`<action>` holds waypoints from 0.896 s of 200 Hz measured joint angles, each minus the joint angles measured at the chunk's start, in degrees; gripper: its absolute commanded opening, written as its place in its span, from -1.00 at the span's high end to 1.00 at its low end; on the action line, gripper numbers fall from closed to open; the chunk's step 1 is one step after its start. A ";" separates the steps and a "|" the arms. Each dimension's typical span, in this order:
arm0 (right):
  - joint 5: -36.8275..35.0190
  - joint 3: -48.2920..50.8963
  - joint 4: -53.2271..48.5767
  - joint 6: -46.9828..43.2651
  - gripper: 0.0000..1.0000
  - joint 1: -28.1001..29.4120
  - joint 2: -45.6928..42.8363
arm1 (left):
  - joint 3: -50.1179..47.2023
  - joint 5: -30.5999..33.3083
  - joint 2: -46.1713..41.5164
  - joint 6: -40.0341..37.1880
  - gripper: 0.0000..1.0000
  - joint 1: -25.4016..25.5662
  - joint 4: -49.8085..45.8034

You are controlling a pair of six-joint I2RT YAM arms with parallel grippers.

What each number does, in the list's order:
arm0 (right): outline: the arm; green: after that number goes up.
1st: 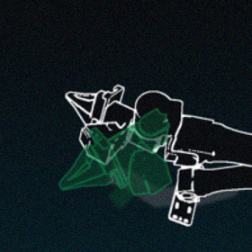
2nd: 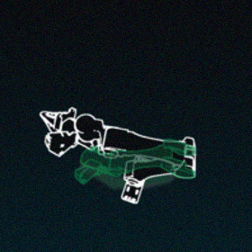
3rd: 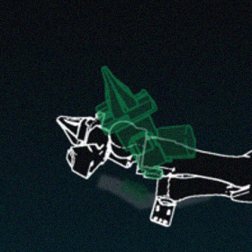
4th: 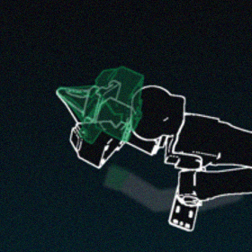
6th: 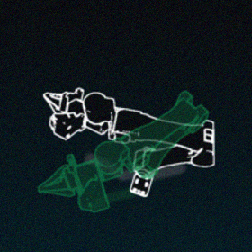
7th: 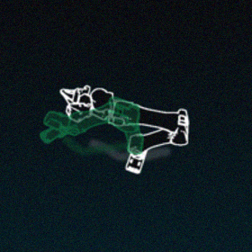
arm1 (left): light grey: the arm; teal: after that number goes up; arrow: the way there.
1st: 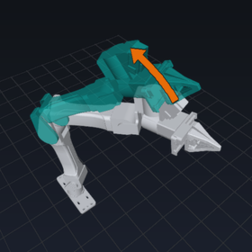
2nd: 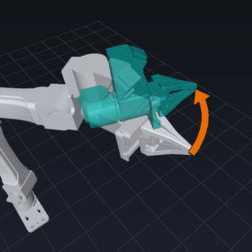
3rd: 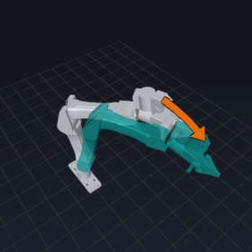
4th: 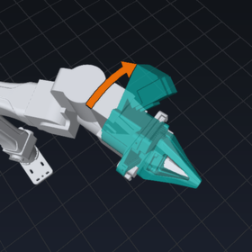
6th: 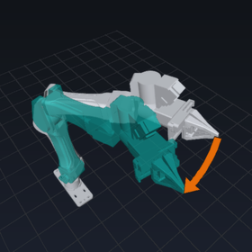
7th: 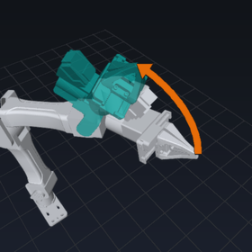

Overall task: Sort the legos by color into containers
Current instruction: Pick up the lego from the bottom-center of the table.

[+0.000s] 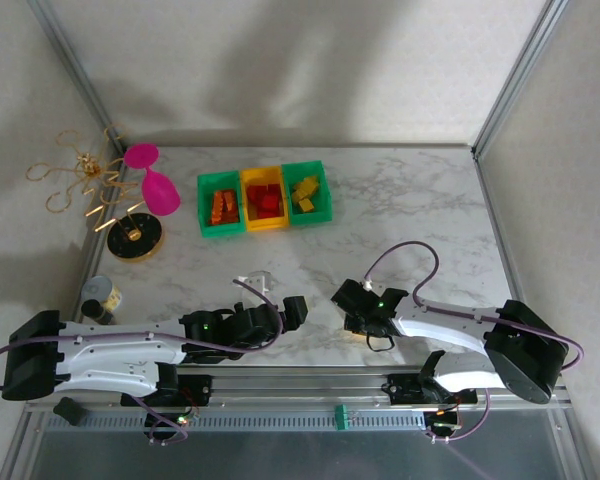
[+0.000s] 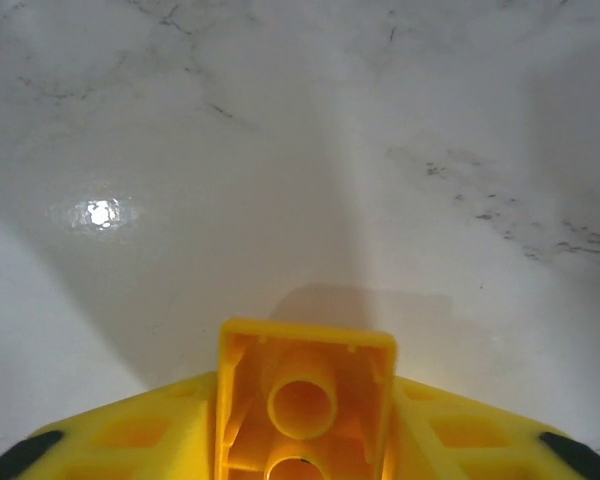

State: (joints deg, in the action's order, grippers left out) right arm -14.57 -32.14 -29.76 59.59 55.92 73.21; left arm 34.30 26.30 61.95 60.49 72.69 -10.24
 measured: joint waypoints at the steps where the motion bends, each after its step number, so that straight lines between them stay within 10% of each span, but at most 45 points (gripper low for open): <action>1: 0.00 0.00 0.02 0.04 0.29 0.00 -0.02 | 0.00 0.04 0.00 0.00 -0.99 0.00 -0.02; 179: -3.91 -22.47 4.85 -16.63 0.40 -5.68 5.70 | 6.95 3.80 -5.38 -3.08 -0.99 -8.00 -6.58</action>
State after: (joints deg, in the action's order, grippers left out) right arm -18.48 -54.61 -24.91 42.96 50.24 78.91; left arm 41.25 30.11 56.58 57.41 64.69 -16.82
